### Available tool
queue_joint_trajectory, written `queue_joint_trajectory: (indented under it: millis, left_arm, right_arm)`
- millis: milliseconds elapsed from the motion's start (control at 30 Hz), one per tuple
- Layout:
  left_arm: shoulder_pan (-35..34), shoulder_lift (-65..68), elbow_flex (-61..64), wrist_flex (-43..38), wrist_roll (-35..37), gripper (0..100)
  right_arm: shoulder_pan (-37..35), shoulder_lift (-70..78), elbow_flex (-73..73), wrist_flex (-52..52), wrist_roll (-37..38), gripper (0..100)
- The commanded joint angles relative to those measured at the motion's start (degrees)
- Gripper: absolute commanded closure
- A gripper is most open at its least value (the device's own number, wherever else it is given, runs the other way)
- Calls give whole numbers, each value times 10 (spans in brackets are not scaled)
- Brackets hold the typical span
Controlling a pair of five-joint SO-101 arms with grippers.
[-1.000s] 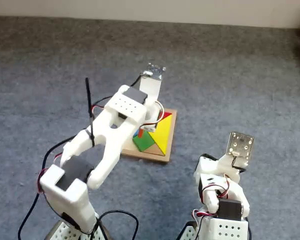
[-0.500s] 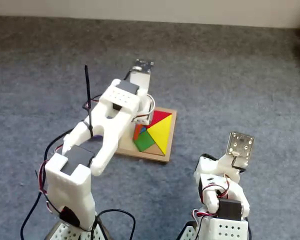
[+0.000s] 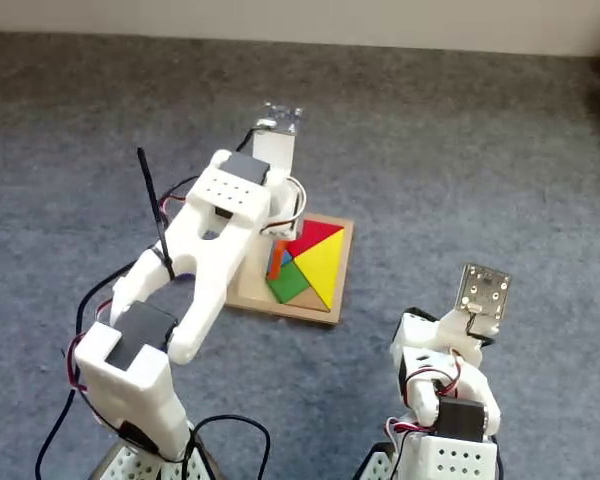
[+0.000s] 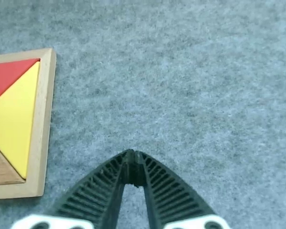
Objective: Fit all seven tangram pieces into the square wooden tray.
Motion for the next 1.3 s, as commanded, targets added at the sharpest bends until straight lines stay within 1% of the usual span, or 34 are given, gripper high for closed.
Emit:
queue_joint_trajectory:
  millis: [0, 167, 300, 533, 700, 933, 1133, 1267]
  left_arm:
    - [-29, -9, -23, 1, -1, 824]
    - [-51, 23, -28, 0, -1, 824]
    - [-65, 15, -32, 6, -1, 824]
    - [-47, -46, -29, 50, -1, 825]
    - [-44, -36, -29, 65, -1, 829]
    - [-56, 40, -36, 60, -2, 829]
    - [-69, 90, -37, 13, -2, 829]
    - [-80, 109, -67, -4, -2, 829]
  right_arm:
    - [9, -3, 82, -21, 4, 993]
    - [10, -3, 82, -21, 4, 993]
    - [10, -3, 82, -21, 4, 993]
    - [10, -3, 82, -21, 4, 993]
    - [10, -3, 82, -21, 4, 993]
    - [10, -3, 82, -21, 4, 993]
    - [11, -3, 82, -21, 4, 993]
    - [11, -3, 82, -21, 4, 993]
